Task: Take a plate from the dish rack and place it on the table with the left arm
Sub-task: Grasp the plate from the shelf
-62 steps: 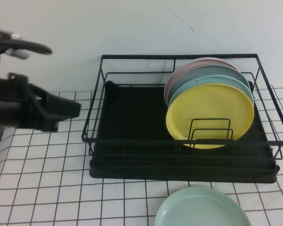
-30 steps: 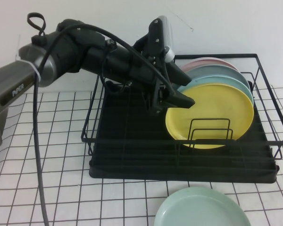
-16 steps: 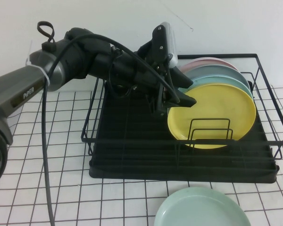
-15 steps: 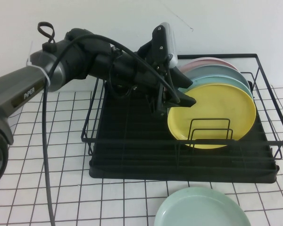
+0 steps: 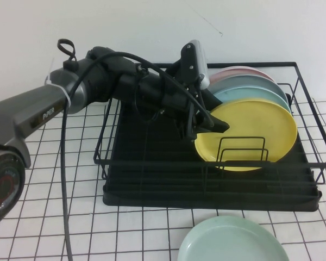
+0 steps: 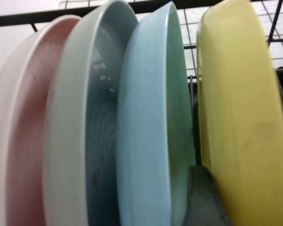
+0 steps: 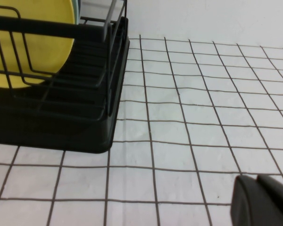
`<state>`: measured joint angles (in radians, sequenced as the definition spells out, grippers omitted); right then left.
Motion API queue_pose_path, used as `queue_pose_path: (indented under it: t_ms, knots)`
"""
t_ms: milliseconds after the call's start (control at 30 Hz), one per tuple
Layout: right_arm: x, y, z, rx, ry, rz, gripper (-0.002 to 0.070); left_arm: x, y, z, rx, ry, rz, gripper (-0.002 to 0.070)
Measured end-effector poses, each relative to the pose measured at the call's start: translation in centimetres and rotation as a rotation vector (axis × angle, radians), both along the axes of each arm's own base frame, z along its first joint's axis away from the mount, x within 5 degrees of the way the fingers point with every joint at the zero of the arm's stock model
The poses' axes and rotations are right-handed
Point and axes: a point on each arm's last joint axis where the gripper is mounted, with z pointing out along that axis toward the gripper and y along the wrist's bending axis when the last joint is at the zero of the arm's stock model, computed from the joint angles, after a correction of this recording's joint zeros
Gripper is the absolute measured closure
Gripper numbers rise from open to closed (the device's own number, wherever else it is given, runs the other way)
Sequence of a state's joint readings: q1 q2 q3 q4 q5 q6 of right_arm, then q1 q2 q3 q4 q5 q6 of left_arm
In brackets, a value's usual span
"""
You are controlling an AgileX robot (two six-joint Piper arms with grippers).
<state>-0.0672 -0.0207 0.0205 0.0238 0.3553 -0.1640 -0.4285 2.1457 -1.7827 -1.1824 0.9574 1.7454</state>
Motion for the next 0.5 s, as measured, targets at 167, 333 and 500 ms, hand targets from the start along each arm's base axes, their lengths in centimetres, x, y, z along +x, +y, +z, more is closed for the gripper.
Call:
queue_pose_path:
  t_ms: [167,333,500]
  knots:
    - [0.0,0.0,0.0,0.000,0.000,0.000,0.0678,0.1,-0.6,-0.6,0.005,-0.004,0.014,0.0450]
    - [0.0,0.0,0.0,0.000,0.000,0.000,0.0678,0.4,-0.6,-0.7,0.001,0.007,0.047,0.0545]
    - [0.0,0.0,0.0,0.000,0.000,0.000,0.0678,-0.1,-0.3,1.3,0.007,0.020,0.095,0.0548]
